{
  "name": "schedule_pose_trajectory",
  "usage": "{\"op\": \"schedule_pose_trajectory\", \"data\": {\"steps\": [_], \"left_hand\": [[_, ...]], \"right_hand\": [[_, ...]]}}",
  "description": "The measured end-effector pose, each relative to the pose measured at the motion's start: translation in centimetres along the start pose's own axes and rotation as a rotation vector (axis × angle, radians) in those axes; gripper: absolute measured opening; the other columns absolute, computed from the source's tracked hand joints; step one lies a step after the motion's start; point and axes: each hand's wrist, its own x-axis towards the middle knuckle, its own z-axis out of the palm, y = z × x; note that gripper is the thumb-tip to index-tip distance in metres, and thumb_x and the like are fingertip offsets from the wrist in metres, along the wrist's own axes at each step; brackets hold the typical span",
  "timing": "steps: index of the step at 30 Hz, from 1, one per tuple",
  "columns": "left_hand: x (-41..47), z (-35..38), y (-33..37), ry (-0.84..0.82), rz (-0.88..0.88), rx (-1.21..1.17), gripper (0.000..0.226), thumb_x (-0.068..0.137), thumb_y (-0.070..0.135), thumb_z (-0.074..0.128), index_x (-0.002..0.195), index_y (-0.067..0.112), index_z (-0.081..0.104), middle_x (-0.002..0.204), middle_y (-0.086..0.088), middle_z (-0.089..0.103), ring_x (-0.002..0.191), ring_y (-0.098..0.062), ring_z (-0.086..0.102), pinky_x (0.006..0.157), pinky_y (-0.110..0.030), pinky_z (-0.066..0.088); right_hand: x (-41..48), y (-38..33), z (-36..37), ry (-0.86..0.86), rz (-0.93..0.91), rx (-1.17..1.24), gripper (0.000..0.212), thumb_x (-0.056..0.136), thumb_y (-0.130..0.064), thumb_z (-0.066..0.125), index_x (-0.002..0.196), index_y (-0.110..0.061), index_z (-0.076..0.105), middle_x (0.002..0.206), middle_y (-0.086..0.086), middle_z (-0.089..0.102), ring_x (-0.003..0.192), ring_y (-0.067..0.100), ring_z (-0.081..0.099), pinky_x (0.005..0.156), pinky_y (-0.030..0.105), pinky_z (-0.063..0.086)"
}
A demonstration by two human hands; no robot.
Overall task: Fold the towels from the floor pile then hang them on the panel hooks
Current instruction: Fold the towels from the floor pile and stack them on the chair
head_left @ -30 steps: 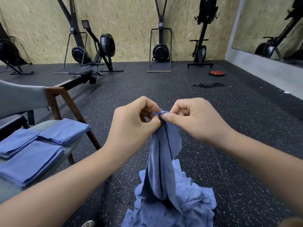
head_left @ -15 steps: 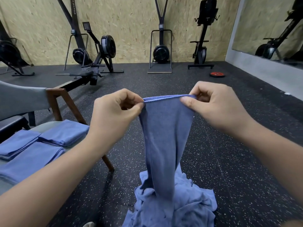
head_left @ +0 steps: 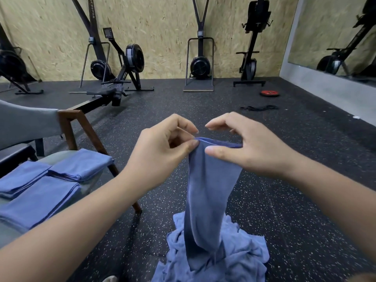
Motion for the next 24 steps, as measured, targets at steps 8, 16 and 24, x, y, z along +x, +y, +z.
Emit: {"op": "schedule_pose_trajectory", "data": {"steps": [8, 16, 24], "left_hand": [[-0.3, 0.7, -0.2, -0.066, 0.021, 0.024, 0.022, 0.098, 0.015, 0.077, 0.108, 0.026, 0.061, 0.088, 0.006, 0.078, 0.072, -0.017, 0.066, 0.067, -0.031, 0.050], [-1.4, 2.6, -2.3, -0.178, -0.157, -0.348, 0.028, 0.093, 0.010, 0.077, 0.109, 0.016, 0.056, 0.088, -0.009, 0.069, 0.082, -0.023, 0.061, 0.079, -0.043, 0.048], [-1.6, 3.8, -2.9, -0.165, -0.164, -0.370, 0.021, 0.090, 0.013, 0.079, 0.104, 0.015, 0.064, 0.085, -0.004, 0.072, 0.076, -0.016, 0.061, 0.073, -0.032, 0.049]], "right_hand": [[0.3, 0.4, 1.9, -0.083, -0.018, 0.210, 0.005, 0.098, -0.027, 0.078, 0.100, -0.023, 0.075, 0.092, -0.005, 0.077, 0.089, 0.016, 0.072, 0.084, 0.039, 0.056], [0.9, 1.2, 0.9, 0.043, -0.027, 0.208, 0.008, 0.101, -0.019, 0.073, 0.094, -0.019, 0.070, 0.085, 0.004, 0.071, 0.075, 0.011, 0.061, 0.076, 0.041, 0.053], [0.8, 2.1, -1.1, 0.157, 0.000, 0.120, 0.009, 0.103, -0.025, 0.070, 0.095, -0.022, 0.067, 0.086, 0.001, 0.070, 0.085, 0.024, 0.064, 0.080, 0.040, 0.051]]}}
